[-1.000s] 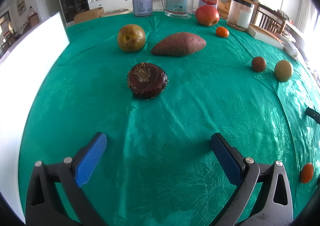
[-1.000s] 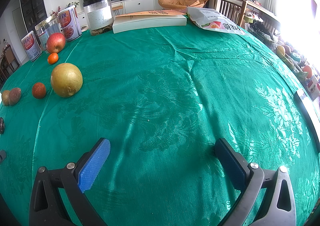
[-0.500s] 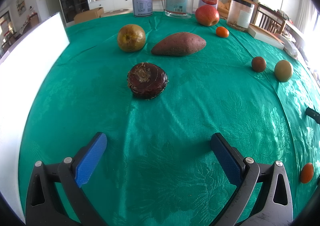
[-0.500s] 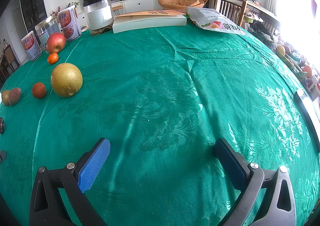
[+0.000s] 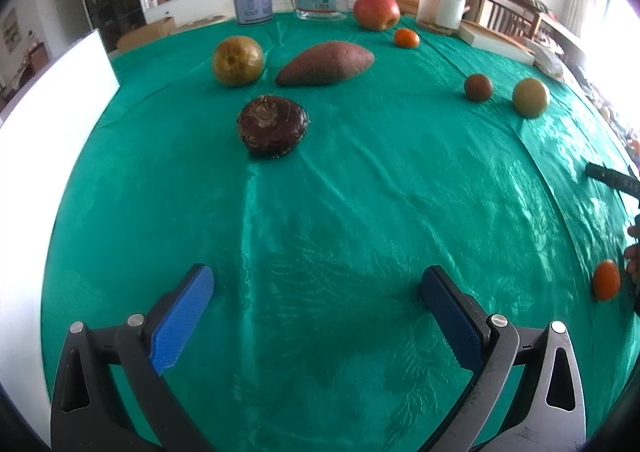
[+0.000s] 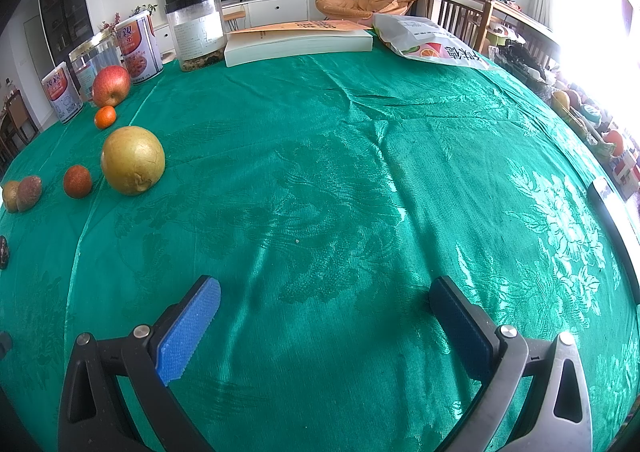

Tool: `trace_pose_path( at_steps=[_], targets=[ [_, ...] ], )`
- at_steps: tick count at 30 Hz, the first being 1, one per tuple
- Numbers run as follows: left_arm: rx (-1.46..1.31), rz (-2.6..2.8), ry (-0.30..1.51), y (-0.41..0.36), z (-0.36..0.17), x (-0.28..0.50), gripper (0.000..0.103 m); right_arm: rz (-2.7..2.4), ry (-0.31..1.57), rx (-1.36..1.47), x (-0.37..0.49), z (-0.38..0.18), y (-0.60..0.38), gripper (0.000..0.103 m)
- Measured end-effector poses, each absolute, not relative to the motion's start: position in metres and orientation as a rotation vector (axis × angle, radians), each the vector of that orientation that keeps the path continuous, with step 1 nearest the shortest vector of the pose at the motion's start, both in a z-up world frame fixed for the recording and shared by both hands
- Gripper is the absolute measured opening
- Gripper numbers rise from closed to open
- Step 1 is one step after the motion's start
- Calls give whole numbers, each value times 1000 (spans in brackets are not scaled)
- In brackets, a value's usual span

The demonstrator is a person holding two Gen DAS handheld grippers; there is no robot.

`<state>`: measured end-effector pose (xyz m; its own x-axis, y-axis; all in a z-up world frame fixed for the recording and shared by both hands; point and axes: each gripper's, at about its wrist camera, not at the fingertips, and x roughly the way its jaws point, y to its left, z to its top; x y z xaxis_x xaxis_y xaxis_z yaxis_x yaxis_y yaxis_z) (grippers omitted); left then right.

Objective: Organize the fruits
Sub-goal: 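Grasp the dark round fruit with the left tool while the right tool grasps the orange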

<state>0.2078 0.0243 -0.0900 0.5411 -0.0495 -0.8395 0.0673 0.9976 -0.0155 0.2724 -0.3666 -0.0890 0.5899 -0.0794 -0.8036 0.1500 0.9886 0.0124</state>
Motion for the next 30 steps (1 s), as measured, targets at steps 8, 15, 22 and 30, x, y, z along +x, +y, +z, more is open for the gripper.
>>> trace_pose_path(
  at_steps=[8,15,22,30],
  targets=[
    [-90,-200,1108,54,-57,244,101,-32,979,107,278,-83,-369,103],
    [-162,-244,1233,71,-34,301,101,258,1226,330,340,-43,-351,103],
    [-191,-262,1249,81,-35,303,101,371,1296,235,345,-21,-312,103],
    [-54,-339,1205,63,-43,288,100,547,1312,53,214,-42,-276,96]
  ],
)
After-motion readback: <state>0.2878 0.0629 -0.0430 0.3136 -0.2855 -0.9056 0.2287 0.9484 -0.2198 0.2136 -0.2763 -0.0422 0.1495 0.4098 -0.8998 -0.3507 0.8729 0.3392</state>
